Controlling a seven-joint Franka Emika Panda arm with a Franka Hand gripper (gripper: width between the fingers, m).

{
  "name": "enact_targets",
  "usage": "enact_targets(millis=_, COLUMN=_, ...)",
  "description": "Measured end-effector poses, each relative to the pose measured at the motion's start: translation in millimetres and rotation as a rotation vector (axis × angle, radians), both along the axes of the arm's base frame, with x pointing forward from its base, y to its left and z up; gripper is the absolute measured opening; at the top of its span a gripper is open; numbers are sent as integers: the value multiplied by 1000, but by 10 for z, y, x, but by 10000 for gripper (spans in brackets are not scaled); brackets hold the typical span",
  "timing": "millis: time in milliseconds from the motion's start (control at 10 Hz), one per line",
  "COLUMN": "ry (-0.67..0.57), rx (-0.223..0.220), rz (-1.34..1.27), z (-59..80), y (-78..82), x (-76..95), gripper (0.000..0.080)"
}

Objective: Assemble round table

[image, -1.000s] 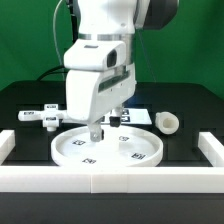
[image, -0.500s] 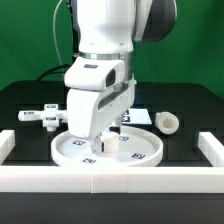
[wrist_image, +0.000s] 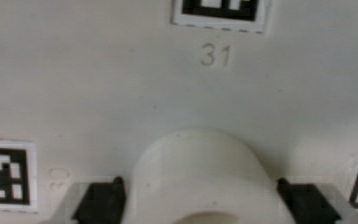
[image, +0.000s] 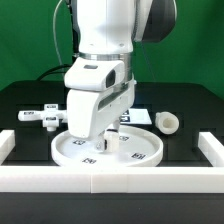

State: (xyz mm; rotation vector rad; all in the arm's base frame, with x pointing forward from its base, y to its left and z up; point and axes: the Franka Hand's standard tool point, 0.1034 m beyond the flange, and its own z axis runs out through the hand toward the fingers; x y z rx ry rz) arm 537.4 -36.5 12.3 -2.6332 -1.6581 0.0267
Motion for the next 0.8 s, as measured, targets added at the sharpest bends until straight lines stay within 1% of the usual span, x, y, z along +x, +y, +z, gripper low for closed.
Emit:
enact_targets(millis=500, ry=-2, rx=0, rz=11, z=3, y=17, x=16, gripper=406)
enact_targets(millis=800, ry=-18, rx=11, rz=51, z=1, y=199, x=157, gripper=407)
